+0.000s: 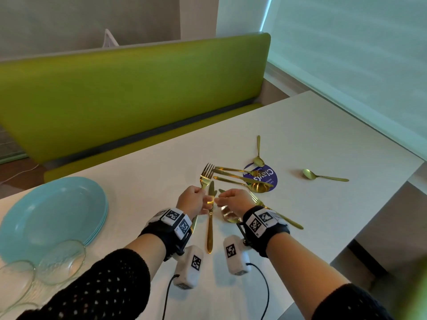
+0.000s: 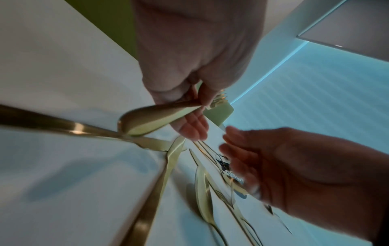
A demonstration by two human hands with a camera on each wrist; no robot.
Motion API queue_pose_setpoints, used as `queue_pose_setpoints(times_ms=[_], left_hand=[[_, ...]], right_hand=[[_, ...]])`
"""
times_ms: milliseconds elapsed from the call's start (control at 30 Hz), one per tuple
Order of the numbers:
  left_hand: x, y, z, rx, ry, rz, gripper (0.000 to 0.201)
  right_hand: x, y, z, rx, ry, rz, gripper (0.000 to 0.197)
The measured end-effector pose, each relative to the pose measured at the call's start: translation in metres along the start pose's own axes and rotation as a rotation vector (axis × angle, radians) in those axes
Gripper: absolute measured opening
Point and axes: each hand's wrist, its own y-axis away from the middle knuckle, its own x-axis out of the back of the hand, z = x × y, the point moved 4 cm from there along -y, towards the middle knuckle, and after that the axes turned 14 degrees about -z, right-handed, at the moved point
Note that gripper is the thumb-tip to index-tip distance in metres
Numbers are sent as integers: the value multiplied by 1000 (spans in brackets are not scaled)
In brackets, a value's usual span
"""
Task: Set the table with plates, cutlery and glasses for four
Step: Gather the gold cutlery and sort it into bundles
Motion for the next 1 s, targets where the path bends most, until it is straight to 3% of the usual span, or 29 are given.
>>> queue_pose_setpoints(times_ms=[100, 233, 333, 533, 800, 900, 1000], left_hand=[[1, -6, 0, 7, -89, 73, 13], [-7, -15, 2, 10, -123, 49, 14], [-15, -22, 3, 13, -121, 31, 18], [-26, -35, 7, 23, -97, 26, 16], [-31, -45, 12, 24, -51, 13, 20], [-26, -49, 12, 30, 0, 24, 23], [-24, -52, 14, 31, 58, 9, 22]], right_hand=[[44, -2, 7, -53, 232, 148, 8], [97, 1, 27, -238, 628, 314, 12], [118, 4, 44, -332, 771, 331, 25], [130, -10, 67, -394, 797, 278, 23], [129, -22, 60, -372, 957, 224, 25], [124, -21, 35, -248, 949, 214, 21], [114, -23, 5, -56, 776, 222, 20]])
